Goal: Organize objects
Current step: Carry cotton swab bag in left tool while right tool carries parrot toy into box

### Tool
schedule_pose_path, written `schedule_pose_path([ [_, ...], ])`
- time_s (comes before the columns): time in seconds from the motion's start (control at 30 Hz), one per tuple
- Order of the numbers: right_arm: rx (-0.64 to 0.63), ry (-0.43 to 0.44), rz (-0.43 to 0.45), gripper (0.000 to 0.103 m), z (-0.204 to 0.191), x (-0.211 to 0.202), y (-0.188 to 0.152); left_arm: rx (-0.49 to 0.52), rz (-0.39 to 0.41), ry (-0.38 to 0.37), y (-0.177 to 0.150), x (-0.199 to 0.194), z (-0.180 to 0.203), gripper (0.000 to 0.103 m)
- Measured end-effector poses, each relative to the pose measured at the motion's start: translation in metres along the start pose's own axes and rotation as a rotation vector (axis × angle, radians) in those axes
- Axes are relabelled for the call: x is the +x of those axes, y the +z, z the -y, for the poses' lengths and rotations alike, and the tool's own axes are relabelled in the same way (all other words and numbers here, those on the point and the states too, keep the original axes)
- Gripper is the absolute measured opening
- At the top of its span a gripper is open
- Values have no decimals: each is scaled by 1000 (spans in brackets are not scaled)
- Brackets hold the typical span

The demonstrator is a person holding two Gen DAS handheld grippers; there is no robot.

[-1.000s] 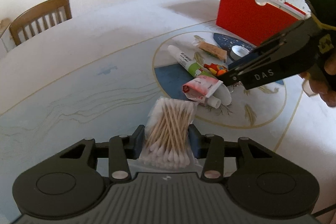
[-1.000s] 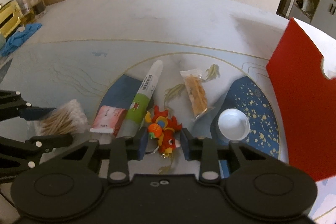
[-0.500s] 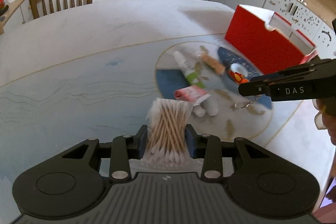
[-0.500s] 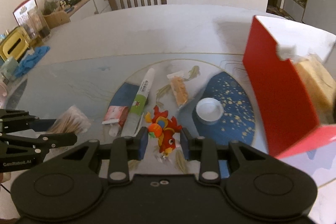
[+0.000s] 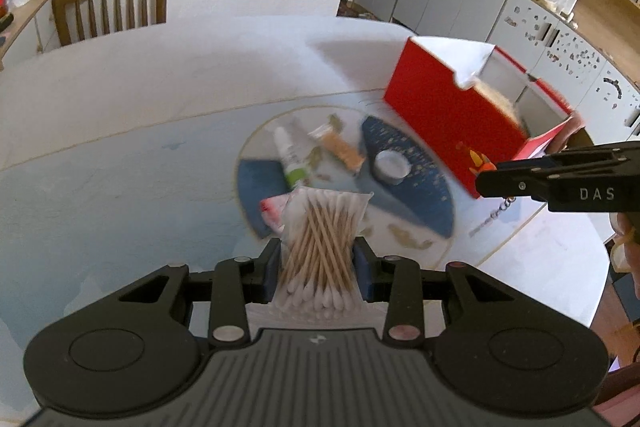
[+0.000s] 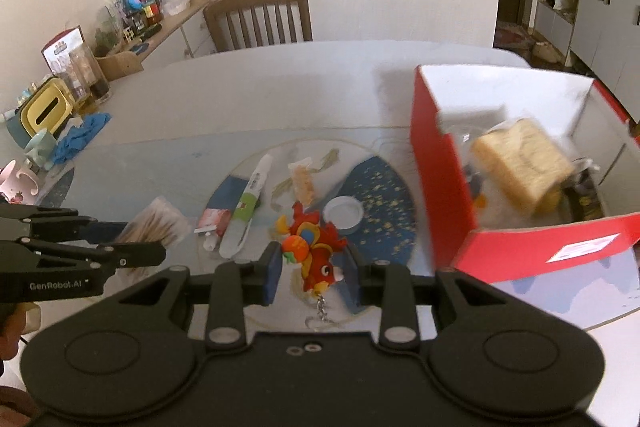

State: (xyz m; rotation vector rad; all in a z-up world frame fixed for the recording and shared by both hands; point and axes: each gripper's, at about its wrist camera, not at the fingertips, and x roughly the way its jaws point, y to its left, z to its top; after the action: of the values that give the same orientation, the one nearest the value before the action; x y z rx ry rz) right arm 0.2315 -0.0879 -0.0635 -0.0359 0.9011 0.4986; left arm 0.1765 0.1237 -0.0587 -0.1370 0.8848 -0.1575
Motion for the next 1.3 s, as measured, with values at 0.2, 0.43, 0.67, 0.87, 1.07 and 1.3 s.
schedule_pose_path([
  [0.2,43,38,25,32,30,-24,7,21,30,-15,16,-6,33,36],
  [0.43,50,12,88,32,72,-47,19,43,56,-35,39,0,70,36],
  [0.67,66,-56,145,32,124,-62,37,90,72,-40,66,17,111,36],
  [0.87,74,-100,176,32,165,-64,48,144,100,-64,97,29,150,36],
  [1.07,77,-132,165,32,194,-50,52,193,91,-82,129,55,186,36],
  [1.3,84,-173,137,32,222,-30,48,245,52,-94,164,95,219,36],
])
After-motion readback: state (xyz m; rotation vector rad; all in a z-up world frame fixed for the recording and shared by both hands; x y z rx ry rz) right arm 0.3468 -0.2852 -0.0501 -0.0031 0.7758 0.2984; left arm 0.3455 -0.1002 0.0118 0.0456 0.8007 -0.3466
